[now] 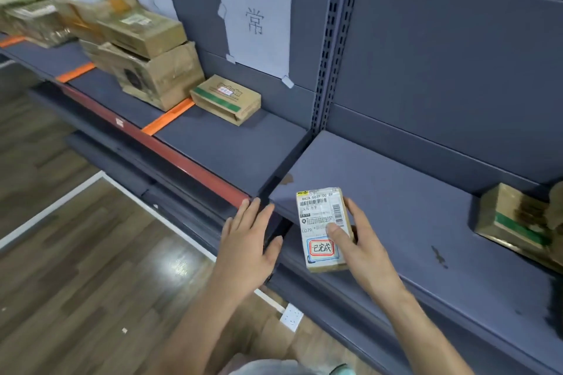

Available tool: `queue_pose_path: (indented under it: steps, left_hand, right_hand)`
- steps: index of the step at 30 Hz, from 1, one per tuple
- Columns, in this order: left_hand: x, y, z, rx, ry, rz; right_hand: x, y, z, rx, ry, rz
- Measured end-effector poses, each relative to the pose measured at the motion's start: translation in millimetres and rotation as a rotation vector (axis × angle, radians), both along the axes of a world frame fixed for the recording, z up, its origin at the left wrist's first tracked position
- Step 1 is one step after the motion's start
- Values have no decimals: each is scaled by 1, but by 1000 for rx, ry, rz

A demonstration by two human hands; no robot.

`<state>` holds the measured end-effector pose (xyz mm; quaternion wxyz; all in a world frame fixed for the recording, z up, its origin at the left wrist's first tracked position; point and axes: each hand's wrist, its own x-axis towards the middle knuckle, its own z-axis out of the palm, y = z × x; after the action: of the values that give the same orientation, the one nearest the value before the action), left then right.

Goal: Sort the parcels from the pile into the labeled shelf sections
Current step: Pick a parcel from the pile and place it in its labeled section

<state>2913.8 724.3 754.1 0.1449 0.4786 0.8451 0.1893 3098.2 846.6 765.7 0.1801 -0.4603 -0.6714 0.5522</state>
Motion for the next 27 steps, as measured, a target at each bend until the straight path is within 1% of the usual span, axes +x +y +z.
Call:
queue_pose_path:
  steps: [4, 8, 11, 15, 20, 25, 27]
  left_hand:
    - [-50, -45, -1, 0, 6, 72]
    - [-87, -82, 2, 16, -6, 175]
    - [-111, -101, 2, 33, -10, 254]
    - [-143, -118, 3, 36, -17, 334]
    - [-187, -123, 1, 18, -29, 410]
    - [-242, -102, 3, -5, -41, 453]
    - [-264, -91, 6, -20, -35, 456]
  right_hand:
    - [-56, -29, 0, -24, 14, 56]
    - [-111, -57, 4, -60, 45, 186]
    - [-150, -67, 7, -66, 61, 289]
    - [-199, -68, 6, -53, 72, 375]
    - [-258, -59, -5, -52, 97, 444]
    - [-322, -41, -10, -124, 131, 482]
    - [-347, -30, -10, -121, 123, 485]
